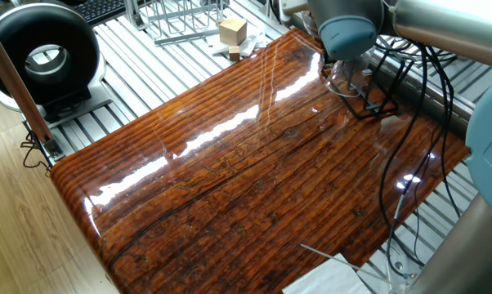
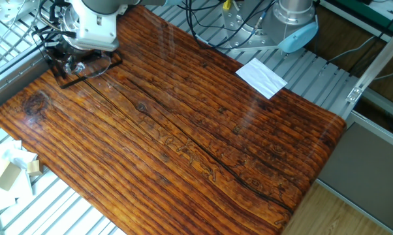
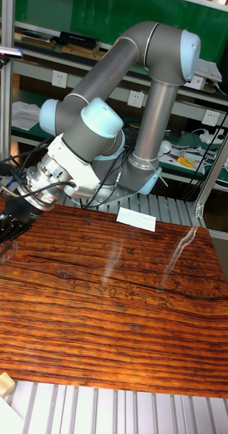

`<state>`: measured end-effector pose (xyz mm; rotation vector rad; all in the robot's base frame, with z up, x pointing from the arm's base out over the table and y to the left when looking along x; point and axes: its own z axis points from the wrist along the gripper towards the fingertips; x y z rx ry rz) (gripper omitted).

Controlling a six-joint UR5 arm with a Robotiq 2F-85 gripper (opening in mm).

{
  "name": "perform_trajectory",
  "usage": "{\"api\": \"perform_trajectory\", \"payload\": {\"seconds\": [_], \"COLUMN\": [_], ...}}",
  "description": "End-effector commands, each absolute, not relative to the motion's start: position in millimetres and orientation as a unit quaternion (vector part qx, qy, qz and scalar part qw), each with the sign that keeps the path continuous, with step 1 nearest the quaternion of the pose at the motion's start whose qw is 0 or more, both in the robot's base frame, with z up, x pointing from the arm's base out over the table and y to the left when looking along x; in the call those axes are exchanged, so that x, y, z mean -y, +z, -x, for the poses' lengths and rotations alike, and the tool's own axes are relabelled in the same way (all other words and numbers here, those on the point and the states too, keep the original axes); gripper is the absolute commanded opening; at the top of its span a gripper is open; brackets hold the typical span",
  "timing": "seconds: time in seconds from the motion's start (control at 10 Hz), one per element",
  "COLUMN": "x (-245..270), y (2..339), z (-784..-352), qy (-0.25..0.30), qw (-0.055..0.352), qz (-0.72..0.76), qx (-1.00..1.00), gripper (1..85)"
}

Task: Take the cup off the cup rack

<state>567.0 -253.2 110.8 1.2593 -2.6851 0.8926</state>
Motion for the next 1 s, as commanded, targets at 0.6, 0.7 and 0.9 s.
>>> {"api": "perform_trajectory", "payload": {"seconds": [0.6, 0.7, 0.9], "x": [246, 247, 238], "y": [99, 97, 90], "z": [-567, -568, -569], "qy": [0.271, 0.271, 0.254], "qw": [0.014, 0.014, 0.005], "qz": [-0.396, -0.396, -0.392], "qx": [0.877, 0.877, 0.884], "gripper": [1.3, 1.3, 1.3]}}
